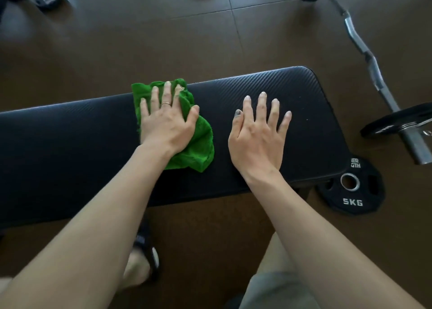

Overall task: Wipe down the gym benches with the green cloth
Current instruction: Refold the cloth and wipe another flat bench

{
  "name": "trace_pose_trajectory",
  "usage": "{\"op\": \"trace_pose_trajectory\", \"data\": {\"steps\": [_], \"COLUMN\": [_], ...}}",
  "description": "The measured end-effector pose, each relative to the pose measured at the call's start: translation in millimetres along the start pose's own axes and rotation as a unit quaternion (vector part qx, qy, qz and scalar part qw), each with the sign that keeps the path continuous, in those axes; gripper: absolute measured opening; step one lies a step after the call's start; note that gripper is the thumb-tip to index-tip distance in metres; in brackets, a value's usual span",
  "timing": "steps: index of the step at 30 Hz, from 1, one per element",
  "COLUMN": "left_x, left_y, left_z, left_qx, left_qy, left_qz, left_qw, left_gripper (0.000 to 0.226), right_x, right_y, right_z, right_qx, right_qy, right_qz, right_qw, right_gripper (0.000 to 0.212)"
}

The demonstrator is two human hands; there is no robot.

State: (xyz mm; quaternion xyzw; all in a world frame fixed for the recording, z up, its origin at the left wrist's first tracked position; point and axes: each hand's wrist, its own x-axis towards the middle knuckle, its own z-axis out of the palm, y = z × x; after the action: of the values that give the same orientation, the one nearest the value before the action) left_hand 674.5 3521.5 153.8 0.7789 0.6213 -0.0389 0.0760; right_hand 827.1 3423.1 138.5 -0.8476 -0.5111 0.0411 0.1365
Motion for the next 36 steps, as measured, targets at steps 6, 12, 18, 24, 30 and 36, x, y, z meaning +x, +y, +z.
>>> {"op": "trace_pose_trajectory", "data": {"steps": [6, 12, 18, 24, 30, 36], "left_x": [-61, -64, 25, -84, -17, 29], "left_y": [42, 8, 41, 44, 71, 57], "left_z": [12, 12, 2, 17, 9, -15], "left_qx": [-0.01, -0.006, -0.005, 0.0, -0.014, -0.249], "left_qy": [-0.016, -0.009, -0.02, -0.015, -0.033, -0.055], "left_qz": [0.151, 0.193, 0.119, 0.211, 0.234, 0.258], "left_qw": [0.988, 0.981, 0.993, 0.977, 0.972, 0.932], "left_gripper": [0.075, 0.068, 0.07, 0.074, 0.069, 0.057], "right_x": [-4, -6, -5, 5, -21, -41], "right_y": [16, 12, 13, 18, 11, -2], "right_z": [-2, 0, -2, -31, -54, -38], "right_qx": [0.042, 0.015, 0.017, 0.257, 0.319, 0.21], "right_qy": [-0.005, 0.0, -0.011, -0.048, 0.087, 0.055], "right_qz": [-0.018, -0.027, -0.028, 0.048, 0.021, -0.048], "right_qw": [0.999, 1.0, 0.999, 0.964, 0.943, 0.975], "right_gripper": [0.06, 0.06, 0.057, 0.05, 0.047, 0.055]}}
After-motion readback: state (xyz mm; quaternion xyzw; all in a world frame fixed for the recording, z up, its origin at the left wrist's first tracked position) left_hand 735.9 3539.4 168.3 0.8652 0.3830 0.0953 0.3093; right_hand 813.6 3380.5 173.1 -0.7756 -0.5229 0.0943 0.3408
